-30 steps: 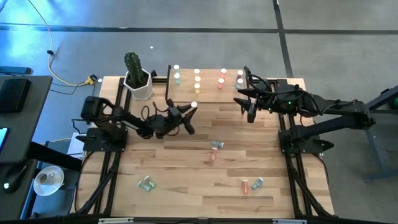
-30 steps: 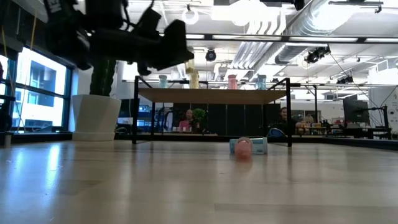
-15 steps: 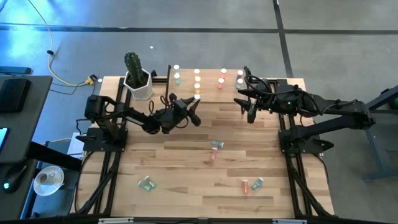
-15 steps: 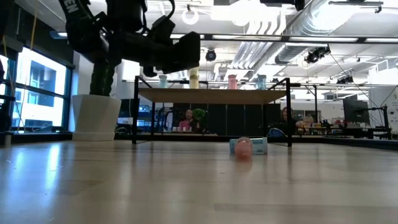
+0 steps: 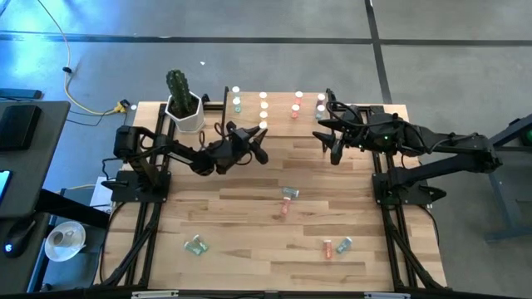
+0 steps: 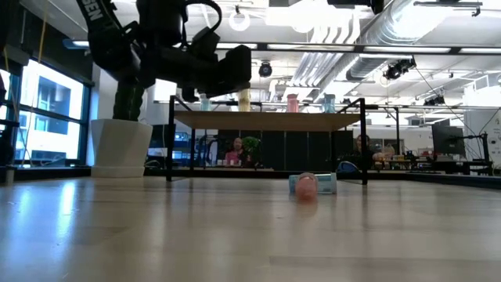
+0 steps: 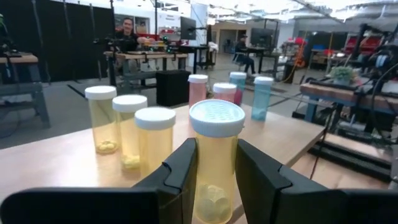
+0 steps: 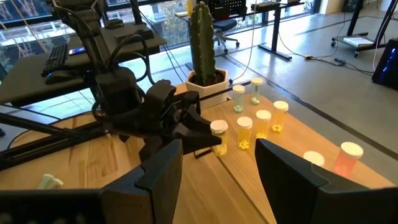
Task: Pick and place medicine bottles onto shelf by color
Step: Put the yellow pill bottle on the shelf aligned with the other yellow pill bottle
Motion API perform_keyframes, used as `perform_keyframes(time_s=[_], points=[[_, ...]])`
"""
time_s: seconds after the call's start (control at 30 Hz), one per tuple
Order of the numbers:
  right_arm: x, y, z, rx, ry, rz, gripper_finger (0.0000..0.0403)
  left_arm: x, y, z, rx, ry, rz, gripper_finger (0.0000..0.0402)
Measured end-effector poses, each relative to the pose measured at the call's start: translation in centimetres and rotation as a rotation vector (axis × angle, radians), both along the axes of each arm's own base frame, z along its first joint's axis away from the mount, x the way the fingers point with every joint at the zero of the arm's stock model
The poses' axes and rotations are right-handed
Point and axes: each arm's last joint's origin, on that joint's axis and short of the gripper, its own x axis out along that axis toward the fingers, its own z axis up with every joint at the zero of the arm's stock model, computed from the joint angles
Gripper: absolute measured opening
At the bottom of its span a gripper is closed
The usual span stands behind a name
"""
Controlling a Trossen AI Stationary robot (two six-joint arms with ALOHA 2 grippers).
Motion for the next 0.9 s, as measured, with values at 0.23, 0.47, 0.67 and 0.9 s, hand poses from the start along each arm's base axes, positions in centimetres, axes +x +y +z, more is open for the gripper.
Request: perform_keyframes(time_s=[0.23, 0.47, 0.67, 0.9], points=[[-0.02, 0.0, -0.06, -0.001, 0.007, 0.0, 0.0194, -0.03, 0.03, -0.23, -0.012, 0.017, 0.017, 0.0086], [0.24, -0.01, -0.22, -0.014, 0.022, 0.003, 0.0194, -0.07, 0.06, -0.42, -0.018, 0.036, 0.034, 0.0086], [0.46, -0.01, -0.42, -0.014, 0.035, 0.004, 0.0194, 0.2, 0.13, -0.14, -0.017, 0.035, 0.034, 0.0086], [0.45, -0.01, -0.42, -0.008, 0.033, 0.003, 0.0194, 0.48, 0.25, 0.14, -0.003, 0.059, 0.058, 0.0086]])
